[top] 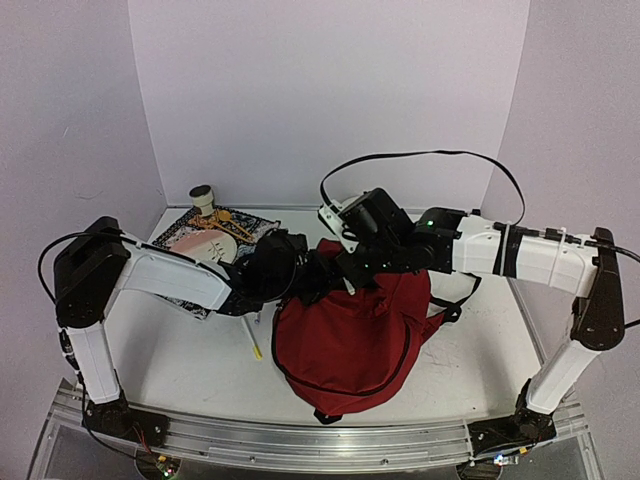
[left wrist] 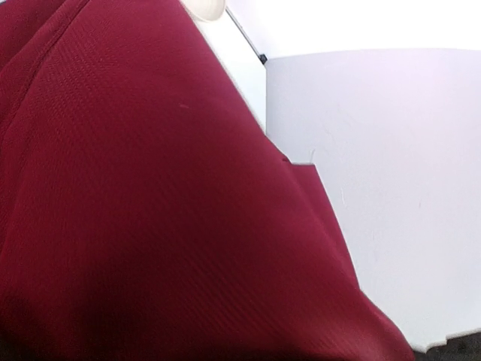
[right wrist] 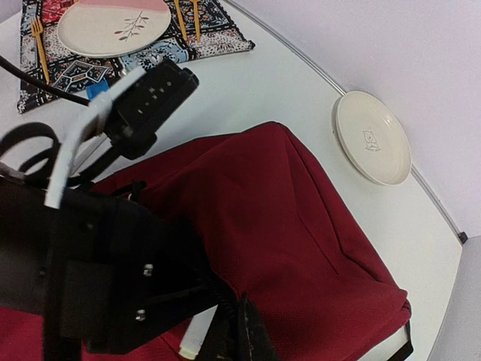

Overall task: Pack the student bag
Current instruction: Place the pen in the lower front pocket of the bag, then pick up the pen at the center of the board.

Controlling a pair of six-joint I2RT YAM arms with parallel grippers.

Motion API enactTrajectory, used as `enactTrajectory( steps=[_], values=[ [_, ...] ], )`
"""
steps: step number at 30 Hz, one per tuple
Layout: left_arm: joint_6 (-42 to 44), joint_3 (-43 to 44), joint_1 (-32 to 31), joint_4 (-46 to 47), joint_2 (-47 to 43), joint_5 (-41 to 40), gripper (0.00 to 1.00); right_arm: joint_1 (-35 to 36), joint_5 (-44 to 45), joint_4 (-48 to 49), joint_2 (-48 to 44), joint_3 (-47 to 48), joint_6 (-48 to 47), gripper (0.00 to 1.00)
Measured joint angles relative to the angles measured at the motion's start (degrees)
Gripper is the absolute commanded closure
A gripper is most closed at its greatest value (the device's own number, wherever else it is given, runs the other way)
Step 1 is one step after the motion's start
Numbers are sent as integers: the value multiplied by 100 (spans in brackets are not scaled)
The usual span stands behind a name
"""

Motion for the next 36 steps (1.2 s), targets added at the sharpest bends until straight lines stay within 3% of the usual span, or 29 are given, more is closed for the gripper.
enactTrajectory(
  steps=[4,11,15,29,36],
  values=[
    [-93,231,-11,231,366,-107,89,-7,-102,-24,-2,0,143,100],
    [-31,691,-56,410,679,-203,58,-67,16,-79,-30,2,340,100],
    [90,685,-93,469,673,-223,46,-76,247,-84,-30,10,395,100],
    [453,-1023,-120,646,-868,-179,30,-208,552,-784,38,415,604,100],
    [901,-1955,-117,-101,-2228,-217,27,-243,706,-1355,38,569,959,100]
  ],
)
